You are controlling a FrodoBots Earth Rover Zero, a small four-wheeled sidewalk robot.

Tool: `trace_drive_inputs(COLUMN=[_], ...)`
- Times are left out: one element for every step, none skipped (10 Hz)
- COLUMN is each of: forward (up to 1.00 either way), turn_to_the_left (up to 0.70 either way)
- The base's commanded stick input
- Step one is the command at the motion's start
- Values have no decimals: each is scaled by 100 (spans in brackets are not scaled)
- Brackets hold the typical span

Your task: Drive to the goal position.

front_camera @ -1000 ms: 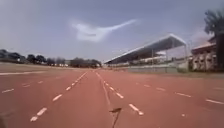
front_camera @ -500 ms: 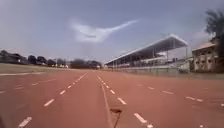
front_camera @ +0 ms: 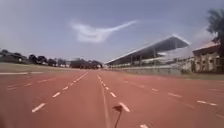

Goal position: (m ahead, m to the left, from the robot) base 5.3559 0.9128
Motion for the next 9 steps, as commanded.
trace_drive_inputs(forward=[70,70,70,70,70,70,70,70,70], turn_to_the_left=[0,0,0,0,0,0,0,0,0])
